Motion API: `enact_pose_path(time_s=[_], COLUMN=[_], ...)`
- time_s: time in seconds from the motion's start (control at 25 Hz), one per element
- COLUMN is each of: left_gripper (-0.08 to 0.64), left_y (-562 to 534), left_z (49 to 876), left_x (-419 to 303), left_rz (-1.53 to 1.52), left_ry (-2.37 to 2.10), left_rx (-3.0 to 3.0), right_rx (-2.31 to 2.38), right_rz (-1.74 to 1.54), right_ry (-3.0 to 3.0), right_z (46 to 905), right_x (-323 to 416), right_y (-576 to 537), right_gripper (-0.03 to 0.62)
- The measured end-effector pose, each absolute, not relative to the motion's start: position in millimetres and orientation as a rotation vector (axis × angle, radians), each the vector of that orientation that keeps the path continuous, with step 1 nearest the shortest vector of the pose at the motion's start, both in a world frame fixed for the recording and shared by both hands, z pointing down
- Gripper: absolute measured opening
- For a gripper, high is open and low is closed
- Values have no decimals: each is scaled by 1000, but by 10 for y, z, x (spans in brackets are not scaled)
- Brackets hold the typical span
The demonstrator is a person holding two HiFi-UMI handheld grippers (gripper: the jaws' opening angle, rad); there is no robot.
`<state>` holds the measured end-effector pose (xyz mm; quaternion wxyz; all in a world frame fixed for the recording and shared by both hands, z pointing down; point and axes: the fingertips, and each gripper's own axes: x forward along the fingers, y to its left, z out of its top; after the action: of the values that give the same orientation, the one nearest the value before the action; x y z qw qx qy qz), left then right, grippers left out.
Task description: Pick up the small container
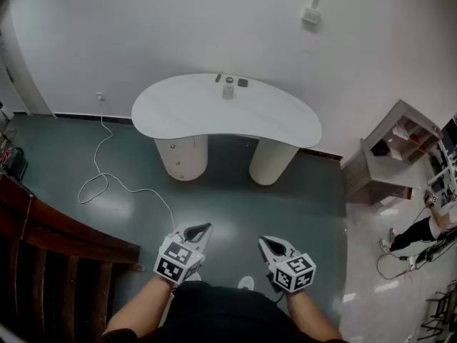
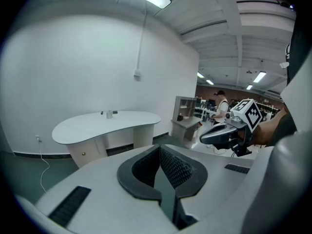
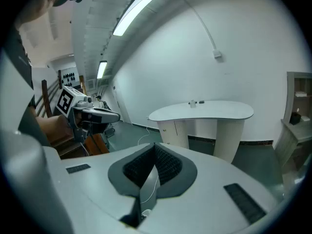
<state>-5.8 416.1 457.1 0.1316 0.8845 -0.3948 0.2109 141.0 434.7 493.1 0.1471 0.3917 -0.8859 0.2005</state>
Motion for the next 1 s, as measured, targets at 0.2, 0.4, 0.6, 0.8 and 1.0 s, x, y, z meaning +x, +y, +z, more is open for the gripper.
enact_pose_path(time_s=[0.2, 0.4, 0.6, 0.8, 1.0], left_gripper=[17, 17, 17, 17, 17], left_y=[4175, 4175, 4146, 4066, 3942], left_z=[4522, 4531, 4504, 4468, 4429], left_x=[-59, -101, -144, -322, -630], left_rz=[621, 631, 627, 631, 617], left_ry=[-1139, -1136, -1133, -1151, -1175], left_rx=[2580, 2592, 2602, 2608, 2601], right_rx=[1119, 1123, 1132, 1129, 1143], right_rz=[568, 570, 574, 576, 567], right_ry=[-2552, -2550, -2550, -2574, -2559], right_z=[4894, 4908, 4896, 4829, 4830], right_x=[1385, 1361, 1326, 1165, 965], right_y=[4383, 4393, 4390, 4387, 4374], right_gripper=[-6, -6, -6, -6, -6])
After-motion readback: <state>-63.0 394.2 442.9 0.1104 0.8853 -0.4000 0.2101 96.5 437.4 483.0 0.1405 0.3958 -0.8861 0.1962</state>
